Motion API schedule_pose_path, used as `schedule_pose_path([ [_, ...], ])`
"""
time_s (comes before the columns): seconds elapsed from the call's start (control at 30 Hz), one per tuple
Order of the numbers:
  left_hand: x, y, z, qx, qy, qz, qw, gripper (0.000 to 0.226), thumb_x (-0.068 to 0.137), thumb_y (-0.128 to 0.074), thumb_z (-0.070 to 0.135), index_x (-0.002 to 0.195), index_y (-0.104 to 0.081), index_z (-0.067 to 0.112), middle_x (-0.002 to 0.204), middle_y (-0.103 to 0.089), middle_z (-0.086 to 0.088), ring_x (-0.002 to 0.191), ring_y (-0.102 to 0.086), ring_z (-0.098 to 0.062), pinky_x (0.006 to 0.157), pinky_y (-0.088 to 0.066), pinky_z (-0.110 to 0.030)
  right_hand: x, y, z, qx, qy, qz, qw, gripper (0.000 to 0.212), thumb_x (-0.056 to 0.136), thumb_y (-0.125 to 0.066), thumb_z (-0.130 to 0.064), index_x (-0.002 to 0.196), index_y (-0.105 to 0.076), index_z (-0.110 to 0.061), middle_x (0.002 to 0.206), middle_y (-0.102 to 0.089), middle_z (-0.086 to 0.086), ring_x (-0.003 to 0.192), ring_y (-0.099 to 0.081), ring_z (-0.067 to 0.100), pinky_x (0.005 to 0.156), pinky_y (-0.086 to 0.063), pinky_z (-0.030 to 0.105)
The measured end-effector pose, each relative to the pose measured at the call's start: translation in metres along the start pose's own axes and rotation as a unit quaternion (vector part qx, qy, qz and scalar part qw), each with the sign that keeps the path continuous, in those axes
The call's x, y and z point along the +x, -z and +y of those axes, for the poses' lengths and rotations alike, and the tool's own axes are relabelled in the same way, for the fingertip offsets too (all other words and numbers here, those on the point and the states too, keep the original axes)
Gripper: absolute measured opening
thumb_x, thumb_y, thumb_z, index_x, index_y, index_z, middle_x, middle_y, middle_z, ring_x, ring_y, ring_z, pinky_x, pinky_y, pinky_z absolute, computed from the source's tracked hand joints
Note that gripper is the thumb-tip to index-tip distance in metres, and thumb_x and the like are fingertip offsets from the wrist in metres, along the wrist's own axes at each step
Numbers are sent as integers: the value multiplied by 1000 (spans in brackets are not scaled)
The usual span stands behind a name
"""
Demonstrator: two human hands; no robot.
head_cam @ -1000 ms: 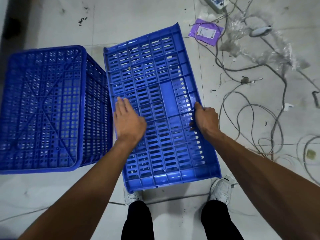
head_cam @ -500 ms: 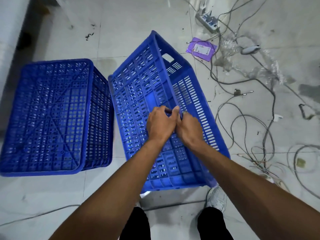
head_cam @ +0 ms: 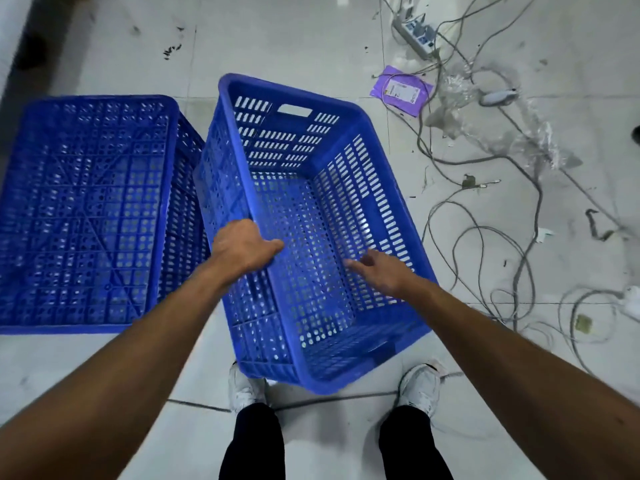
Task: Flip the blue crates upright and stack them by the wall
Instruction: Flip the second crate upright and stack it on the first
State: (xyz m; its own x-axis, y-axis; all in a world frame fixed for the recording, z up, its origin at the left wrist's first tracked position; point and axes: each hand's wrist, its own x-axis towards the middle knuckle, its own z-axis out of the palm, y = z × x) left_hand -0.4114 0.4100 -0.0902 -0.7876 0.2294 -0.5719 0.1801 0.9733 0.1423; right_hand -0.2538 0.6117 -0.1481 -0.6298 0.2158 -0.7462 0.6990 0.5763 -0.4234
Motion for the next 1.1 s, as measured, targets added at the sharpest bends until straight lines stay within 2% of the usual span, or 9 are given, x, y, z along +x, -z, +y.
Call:
schedule_pose_path([
  [0.1,4,-5,-29,-24,-12,-39,999,54,86,-68,50,59,-40,13,60,-44,-8,55,-47,-25,54,-37,-31,8,1,35,-50,-46,47,997,53,94,-53,-54,120,-53,-7,118,-58,14,107,-58,31,81,-42,36],
  [0.17,7,-9,-43,-69,-19,-46,996,50,87,-70,46,62,-42,12,60,-49,-10,51,-48,-24,52,-40,-32,12,3,54,-52,-67,81,993,58,93,-58,-44,131,-45,-3,134,-49,20,119,-54,37,93,-43,40],
  [0.33,8,-13,-53,-88,-34,-25,995,43,83,-74,44,83,-52,7,77,-55,-13,66,-56,-28,60,-47,-38,17,11,77,-52,-117,134,983,65,87,-67,-27,138,-35,-1,133,-43,23,122,-49,42,97,-45,50],
  [0.4,10,-15,-50,-71,-51,-9,996,45,81,-74,45,88,-55,6,84,-59,-16,73,-59,-31,63,-48,-40,23,9,92,-50,-128,128,982,75,82,-65,-33,143,-31,-5,133,-44,19,123,-48,40,96,-46,51],
  [0.5,19,-18,-48,-72,-62,-10,995,42,80,-74,43,85,-55,5,84,-61,-16,73,-60,-32,61,-48,-39,42,-6,126,-33,-140,108,984,95,65,-51,-58,145,-33,-10,133,-47,16,120,-52,40,94,-49,51],
  [0.63,37,-25,-51,-93,-50,-19,994,34,85,-71,38,96,-61,7,86,-64,-11,75,-62,-26,63,-46,-36,36,-11,121,15,-194,104,975,65,89,-63,-20,141,-33,3,137,-46,26,121,-51,45,98,-46,48],
  [0.83,63,-40,-57,-89,-21,-27,995,21,90,-65,35,90,-63,13,83,-65,-7,71,-61,-21,66,-49,-34,46,-15,135,117,-264,101,952,52,94,-58,-24,134,-39,3,136,-52,27,119,-54,44,97,-47,49],
  [1.0,85,-51,-48,36,-4,-18,999,33,92,-56,49,91,-59,16,87,-61,-8,82,-58,-32,73,-50,-37,50,-22,134,133,-289,190,929,39,100,-45,-23,126,-38,6,129,-54,33,115,-55,48,94,-43,50],
  [1.1,97,-61,-50,34,13,-42,998,37,92,-56,46,97,-64,9,98,-67,-15,90,-64,-35,75,-53,-37,51,-15,129,108,-260,236,930,34,101,-43,-26,120,-41,4,122,-58,32,110,-57,48,91,-44,49],
])
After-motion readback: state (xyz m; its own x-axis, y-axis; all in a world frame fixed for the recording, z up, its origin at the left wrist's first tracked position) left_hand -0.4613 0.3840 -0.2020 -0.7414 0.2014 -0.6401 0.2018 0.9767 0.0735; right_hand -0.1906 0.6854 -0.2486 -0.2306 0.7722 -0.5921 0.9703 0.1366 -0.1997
